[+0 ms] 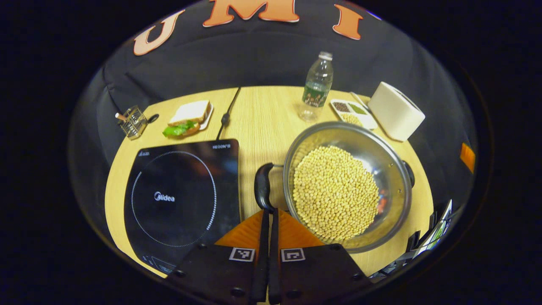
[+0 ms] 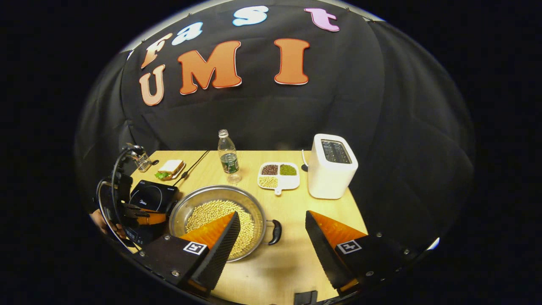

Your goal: First push the handle of the pot to place it horizontally, then grasp the pot with both hands and set it on the induction cooktop.

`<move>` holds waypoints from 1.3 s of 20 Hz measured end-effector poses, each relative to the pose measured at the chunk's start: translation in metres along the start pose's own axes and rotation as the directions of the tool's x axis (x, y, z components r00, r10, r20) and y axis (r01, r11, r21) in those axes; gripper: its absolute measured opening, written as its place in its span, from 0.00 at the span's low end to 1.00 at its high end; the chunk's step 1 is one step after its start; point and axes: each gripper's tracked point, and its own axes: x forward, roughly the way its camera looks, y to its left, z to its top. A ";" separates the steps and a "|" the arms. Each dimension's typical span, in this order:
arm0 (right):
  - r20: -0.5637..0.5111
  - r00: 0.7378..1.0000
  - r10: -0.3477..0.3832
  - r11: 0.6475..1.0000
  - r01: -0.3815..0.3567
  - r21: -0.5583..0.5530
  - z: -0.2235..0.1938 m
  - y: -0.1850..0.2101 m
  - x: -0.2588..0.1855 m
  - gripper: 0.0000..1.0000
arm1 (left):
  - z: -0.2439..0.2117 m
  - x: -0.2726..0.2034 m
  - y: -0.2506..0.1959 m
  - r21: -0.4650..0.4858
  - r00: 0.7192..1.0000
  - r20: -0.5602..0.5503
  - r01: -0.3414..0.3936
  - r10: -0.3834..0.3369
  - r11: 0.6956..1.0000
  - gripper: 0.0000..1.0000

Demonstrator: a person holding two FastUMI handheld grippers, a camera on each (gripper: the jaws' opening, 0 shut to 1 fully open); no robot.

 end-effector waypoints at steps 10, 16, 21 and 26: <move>-0.141 0.990 -0.012 1.000 0.010 -0.017 -0.030 0.007 0.048 0.96 | 0.029 0.021 -0.007 -0.068 0.996 0.052 0.076 -0.073 0.995 0.96; -0.241 0.969 -0.045 0.999 0.045 -0.004 -0.057 -0.001 0.083 0.96 | 0.014 0.058 -0.003 -0.098 0.996 -0.027 0.081 -0.084 0.992 0.99; -0.328 0.939 -0.098 0.995 0.089 -0.042 -0.082 -0.011 0.110 0.96 | 0.010 0.074 -0.014 -0.112 0.993 -0.043 0.109 -0.114 0.988 0.96; -0.396 0.911 -0.114 0.994 0.106 -0.042 -0.105 -0.012 0.124 0.94 | 0.011 0.079 -0.029 -0.093 0.988 -0.048 0.139 -0.144 0.986 0.89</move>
